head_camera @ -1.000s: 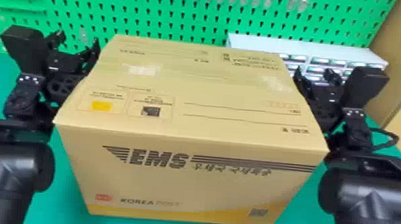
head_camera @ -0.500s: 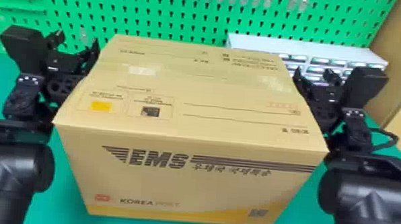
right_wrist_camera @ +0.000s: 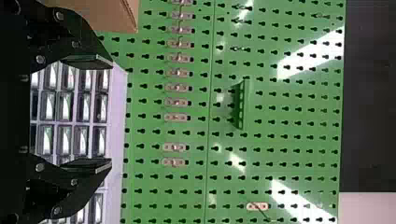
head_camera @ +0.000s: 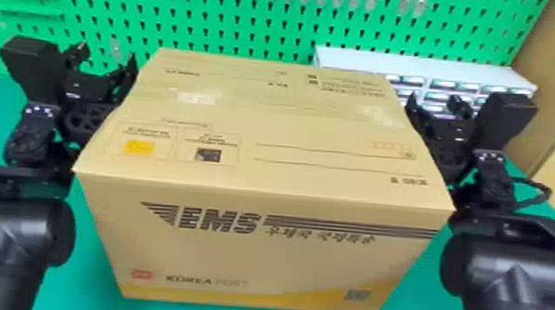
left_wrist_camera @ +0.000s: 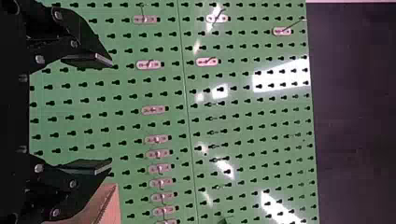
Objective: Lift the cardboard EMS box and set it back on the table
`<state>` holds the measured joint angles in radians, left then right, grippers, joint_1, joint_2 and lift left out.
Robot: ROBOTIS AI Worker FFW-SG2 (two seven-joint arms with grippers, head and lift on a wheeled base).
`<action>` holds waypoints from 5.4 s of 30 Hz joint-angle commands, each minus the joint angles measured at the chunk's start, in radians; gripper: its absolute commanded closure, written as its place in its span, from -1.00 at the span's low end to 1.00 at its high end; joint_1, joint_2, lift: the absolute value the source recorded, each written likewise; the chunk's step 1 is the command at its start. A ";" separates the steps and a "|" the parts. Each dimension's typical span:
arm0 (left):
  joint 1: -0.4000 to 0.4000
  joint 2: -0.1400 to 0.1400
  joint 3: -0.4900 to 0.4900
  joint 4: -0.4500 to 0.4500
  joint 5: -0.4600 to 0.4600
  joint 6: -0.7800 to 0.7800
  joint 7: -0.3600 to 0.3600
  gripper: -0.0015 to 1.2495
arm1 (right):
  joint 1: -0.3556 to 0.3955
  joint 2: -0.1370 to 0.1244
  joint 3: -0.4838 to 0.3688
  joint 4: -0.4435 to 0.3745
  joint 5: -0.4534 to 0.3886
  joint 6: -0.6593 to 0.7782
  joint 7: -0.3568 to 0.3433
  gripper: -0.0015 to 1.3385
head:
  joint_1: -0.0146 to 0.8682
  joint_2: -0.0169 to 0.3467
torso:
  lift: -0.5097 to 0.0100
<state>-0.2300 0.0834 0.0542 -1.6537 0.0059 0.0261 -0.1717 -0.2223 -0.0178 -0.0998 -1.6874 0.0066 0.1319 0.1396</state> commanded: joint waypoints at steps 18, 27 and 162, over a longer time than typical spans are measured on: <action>0.001 -0.001 0.001 0.000 -0.001 0.000 0.001 -0.23 | -0.002 0.002 -0.001 -0.001 -0.002 0.000 0.000 -0.24 | 0.57 -0.98 | 0.60; 0.008 -0.001 0.007 0.005 -0.006 0.000 0.008 -0.23 | 0.003 0.002 -0.009 0.008 0.010 0.000 0.000 -0.24 | 0.57 -0.98 | 0.60; 0.097 0.001 0.243 0.077 -0.037 -0.133 -0.035 -0.23 | 0.087 -0.068 -0.258 0.069 0.033 -0.084 0.002 -0.25 | 0.57 -0.98 | 0.60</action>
